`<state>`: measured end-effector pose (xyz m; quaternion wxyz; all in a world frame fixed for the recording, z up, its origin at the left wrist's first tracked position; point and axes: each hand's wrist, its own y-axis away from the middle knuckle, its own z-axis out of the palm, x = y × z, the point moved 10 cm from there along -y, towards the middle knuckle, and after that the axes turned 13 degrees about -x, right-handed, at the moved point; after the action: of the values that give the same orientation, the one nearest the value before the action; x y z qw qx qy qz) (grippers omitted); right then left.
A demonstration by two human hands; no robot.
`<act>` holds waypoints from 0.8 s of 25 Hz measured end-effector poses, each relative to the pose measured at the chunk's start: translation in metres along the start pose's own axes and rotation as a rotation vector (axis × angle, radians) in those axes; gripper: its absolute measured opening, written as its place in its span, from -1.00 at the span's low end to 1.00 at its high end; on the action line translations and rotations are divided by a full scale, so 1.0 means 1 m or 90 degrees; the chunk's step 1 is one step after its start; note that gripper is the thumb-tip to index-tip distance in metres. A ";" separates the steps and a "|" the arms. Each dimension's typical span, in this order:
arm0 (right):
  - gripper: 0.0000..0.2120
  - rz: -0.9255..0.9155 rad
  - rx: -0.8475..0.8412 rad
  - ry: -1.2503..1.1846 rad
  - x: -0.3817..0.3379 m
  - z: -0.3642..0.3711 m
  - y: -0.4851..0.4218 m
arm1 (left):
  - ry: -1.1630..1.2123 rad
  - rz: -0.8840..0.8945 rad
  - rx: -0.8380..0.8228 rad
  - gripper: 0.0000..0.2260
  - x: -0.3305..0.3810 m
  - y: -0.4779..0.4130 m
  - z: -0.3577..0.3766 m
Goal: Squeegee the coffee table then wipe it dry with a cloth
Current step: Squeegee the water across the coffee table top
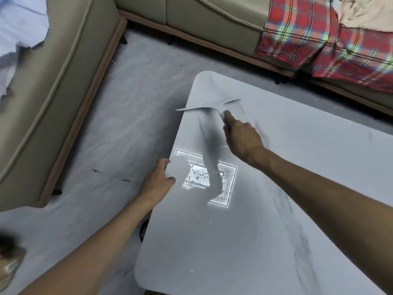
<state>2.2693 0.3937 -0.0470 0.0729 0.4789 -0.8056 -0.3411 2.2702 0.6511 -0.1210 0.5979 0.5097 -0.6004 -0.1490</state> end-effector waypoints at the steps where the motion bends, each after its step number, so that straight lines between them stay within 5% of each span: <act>1: -0.61 -0.017 -0.020 0.015 0.007 0.013 0.020 | -0.010 -0.009 -0.002 -0.55 -0.001 -0.001 0.002; 7: -0.55 0.015 -0.116 0.118 0.096 0.037 0.119 | -0.044 -0.037 0.016 -0.56 -0.003 -0.001 0.008; 11: -0.56 0.028 -0.118 0.111 0.115 0.019 0.139 | -0.005 -0.002 0.141 -0.79 -0.010 0.013 -0.011; 15: -0.57 -0.142 -0.095 0.124 0.030 0.024 0.111 | 0.053 -0.003 0.253 -0.93 -0.020 0.035 -0.037; 20: -0.60 -0.359 -0.158 0.282 -0.074 0.097 0.101 | 0.121 -0.074 0.286 -0.79 -0.051 0.039 -0.052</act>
<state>2.1919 0.5323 -0.0425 0.2059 0.7313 -0.5595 -0.3314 2.2863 0.7306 -0.1065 0.5137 0.6751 -0.5294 0.0027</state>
